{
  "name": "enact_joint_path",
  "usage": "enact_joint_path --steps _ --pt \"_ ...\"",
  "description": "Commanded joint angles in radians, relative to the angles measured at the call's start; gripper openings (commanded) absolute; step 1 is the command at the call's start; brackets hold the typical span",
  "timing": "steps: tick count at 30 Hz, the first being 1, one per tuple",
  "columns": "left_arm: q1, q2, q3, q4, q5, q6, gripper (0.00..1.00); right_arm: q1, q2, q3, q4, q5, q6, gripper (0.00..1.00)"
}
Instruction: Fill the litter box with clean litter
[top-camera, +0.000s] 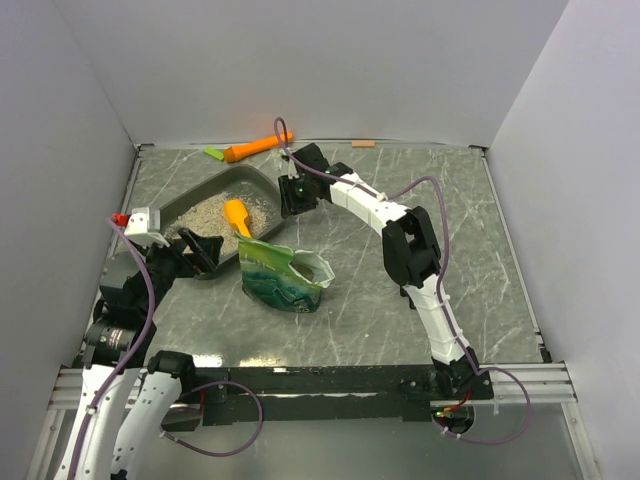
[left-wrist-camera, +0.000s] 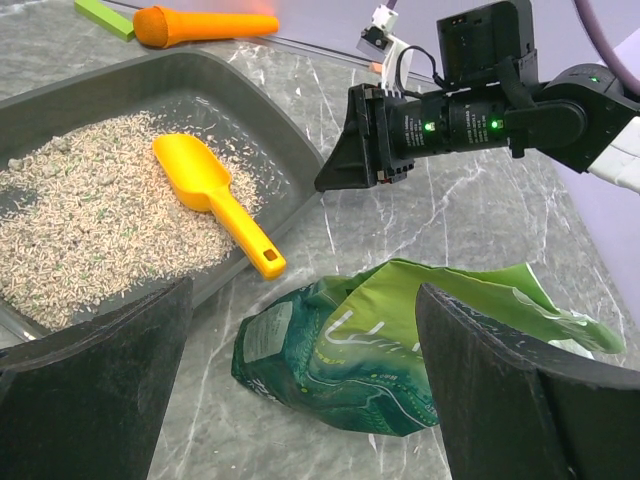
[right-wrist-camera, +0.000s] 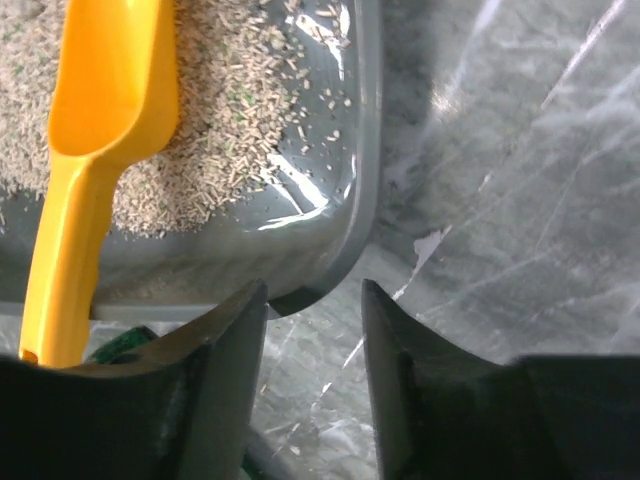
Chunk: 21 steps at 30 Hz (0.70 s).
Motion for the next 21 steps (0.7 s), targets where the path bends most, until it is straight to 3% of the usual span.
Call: enact_joint_path --steps 1,9,21 --pt "0.002 -0.012 -0.007 0.009 0.011 -0.001 0.97 0.004 0.017 0.057 -0.039 0.049 0.0 0.37" --pt "0.001 -0.012 -0.008 0.008 0.009 0.0 0.97 0.001 -0.024 0.018 -0.036 0.101 -0.006 0.02" --pt "0.001 -0.012 -0.007 0.011 0.011 0.0 0.97 -0.045 -0.133 -0.124 -0.016 0.172 0.005 0.0"
